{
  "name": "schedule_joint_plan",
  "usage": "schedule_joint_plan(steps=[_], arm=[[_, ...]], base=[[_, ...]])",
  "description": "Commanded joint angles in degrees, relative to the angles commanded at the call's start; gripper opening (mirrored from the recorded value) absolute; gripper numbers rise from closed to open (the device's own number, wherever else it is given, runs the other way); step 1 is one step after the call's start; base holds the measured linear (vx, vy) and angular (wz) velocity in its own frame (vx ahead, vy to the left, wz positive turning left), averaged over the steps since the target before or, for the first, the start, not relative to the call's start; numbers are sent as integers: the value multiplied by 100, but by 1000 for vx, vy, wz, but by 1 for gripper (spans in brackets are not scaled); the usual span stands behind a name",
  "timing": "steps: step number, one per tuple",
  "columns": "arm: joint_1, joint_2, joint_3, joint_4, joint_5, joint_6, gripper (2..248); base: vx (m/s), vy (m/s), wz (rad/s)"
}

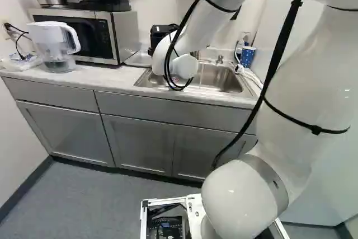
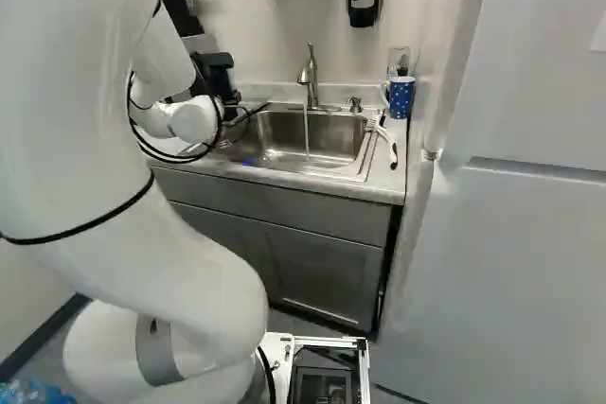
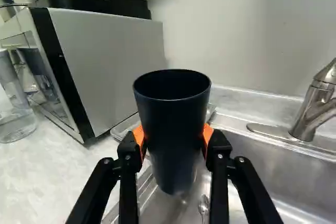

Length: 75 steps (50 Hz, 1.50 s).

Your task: Rinse the cup and place it in the tray

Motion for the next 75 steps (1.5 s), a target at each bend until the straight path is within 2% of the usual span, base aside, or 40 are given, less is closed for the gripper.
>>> schedule_joint_plan(steps=[38,75], arm=[[-652,262,279,0,0,0,123],[-1313,77,555,0,47,0,123]], base=[[0,0,0],[0,0,0]])
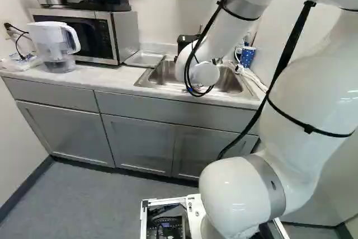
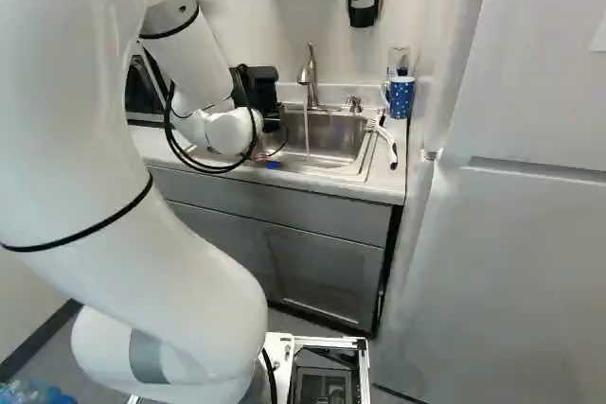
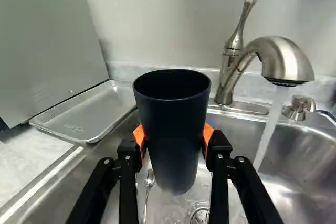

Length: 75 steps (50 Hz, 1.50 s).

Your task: Rinse the cup and place it in the tray

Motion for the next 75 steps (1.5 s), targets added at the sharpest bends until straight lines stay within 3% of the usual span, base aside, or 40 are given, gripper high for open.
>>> schedule_joint_plan(steps=[64,75], arm=[[-989,-266,82,0,78,0,123],[-1012,-273,75,0,78,0,123]], base=[[0,0,0],[0,0,0]])
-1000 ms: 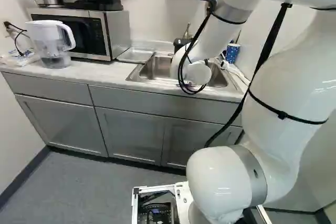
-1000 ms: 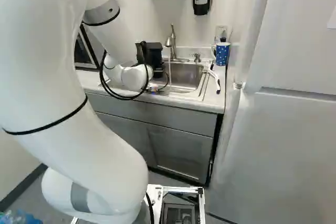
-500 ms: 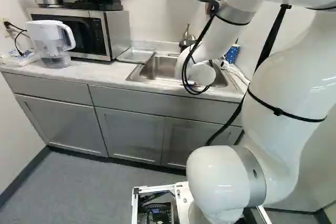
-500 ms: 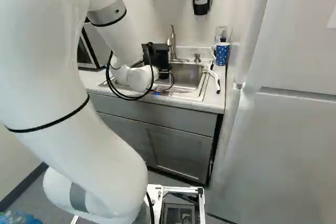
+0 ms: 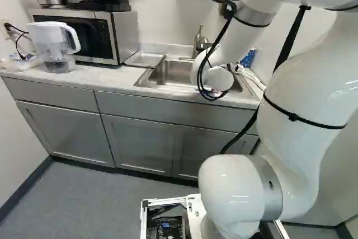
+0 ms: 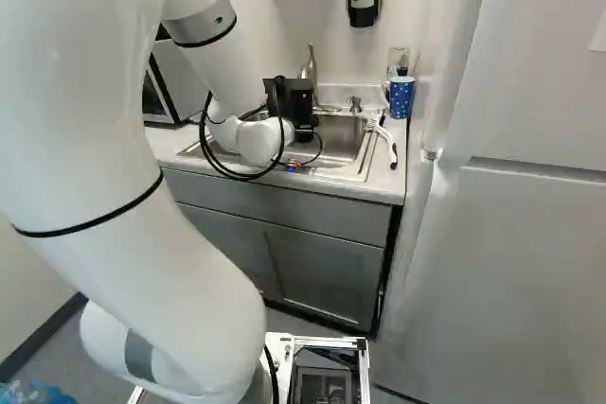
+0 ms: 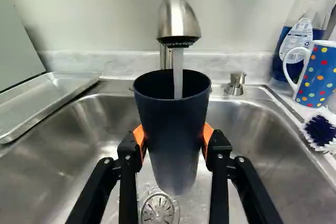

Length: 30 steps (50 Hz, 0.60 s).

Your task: Rinse the cup and place it in the tray

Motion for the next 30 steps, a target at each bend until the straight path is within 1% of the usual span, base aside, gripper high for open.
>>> schedule_joint_plan(steps=[30], arm=[[0,0,0,0,0,0,123]], base=[[0,0,0]])
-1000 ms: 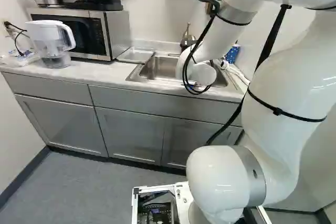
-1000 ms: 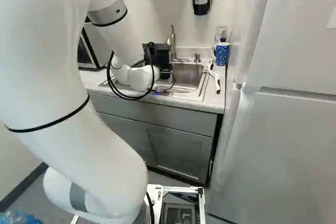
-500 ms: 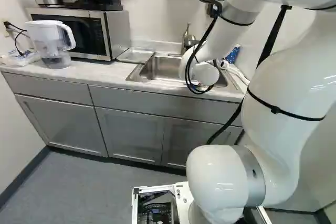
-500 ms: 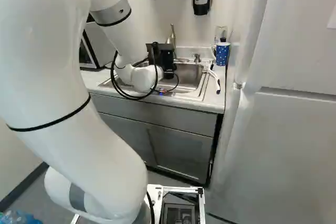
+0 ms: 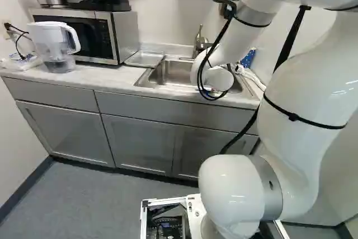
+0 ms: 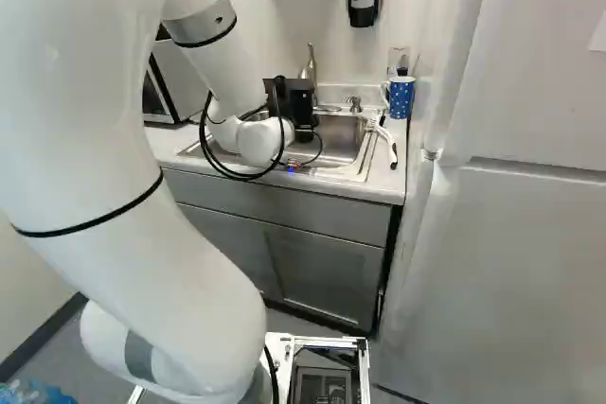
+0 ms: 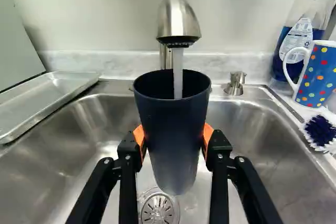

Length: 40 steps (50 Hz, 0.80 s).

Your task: Rinse the cup and place it in the tray

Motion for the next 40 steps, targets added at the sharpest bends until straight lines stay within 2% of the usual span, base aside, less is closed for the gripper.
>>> schedule_joint_plan(steps=[40], arm=[[0,0,0,0,0,0,123]], base=[[0,0,0]])
